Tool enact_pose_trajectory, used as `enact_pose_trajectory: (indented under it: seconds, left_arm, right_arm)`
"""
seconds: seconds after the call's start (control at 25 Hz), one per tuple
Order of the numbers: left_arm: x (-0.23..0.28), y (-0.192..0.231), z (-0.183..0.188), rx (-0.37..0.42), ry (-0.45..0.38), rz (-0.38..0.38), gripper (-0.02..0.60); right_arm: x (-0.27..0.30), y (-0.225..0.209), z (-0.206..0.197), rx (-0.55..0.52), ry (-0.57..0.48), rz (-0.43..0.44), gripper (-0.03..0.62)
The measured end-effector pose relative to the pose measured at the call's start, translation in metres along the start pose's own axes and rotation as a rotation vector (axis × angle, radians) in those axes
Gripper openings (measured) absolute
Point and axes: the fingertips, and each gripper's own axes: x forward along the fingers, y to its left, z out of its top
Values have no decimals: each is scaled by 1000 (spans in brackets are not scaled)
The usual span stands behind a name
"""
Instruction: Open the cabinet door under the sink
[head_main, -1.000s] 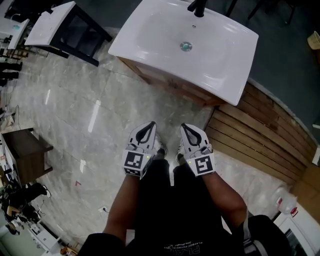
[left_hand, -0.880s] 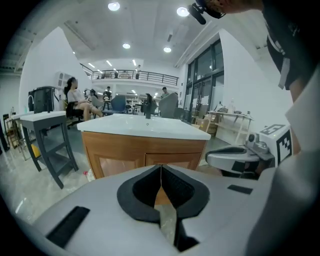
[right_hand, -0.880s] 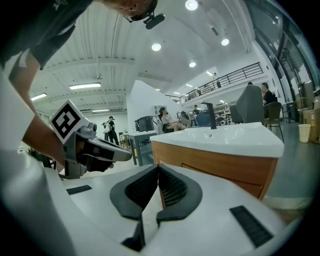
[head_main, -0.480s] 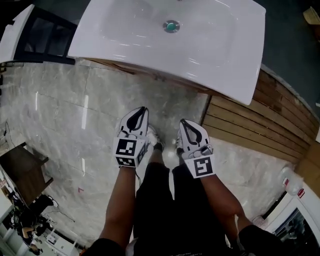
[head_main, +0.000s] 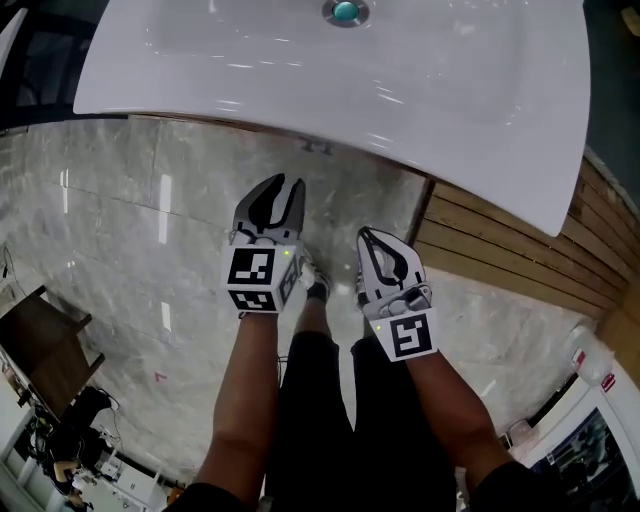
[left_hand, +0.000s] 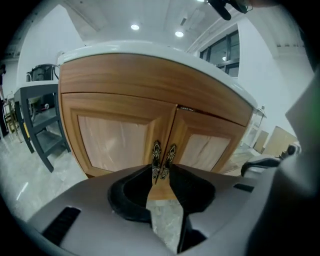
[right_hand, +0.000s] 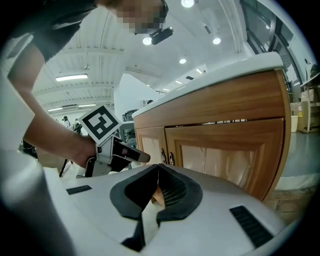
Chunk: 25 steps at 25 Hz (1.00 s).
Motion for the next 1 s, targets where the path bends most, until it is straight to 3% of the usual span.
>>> enact_pose_trajectory:
  seconds: [0.32,0.56,1.0]
  left_arm:
    - [39,7,-19,29,109,-13,147]
    - [60,2,-31,47,232,-65,166]
    - [79,-4,-31,79,317,-116,164]
  right_arm:
    - [13,3,-23,4,9,31,22]
    - [18,-2,-35,25,11,14,21]
    - [17,-8,-41,41,29,-11,21]
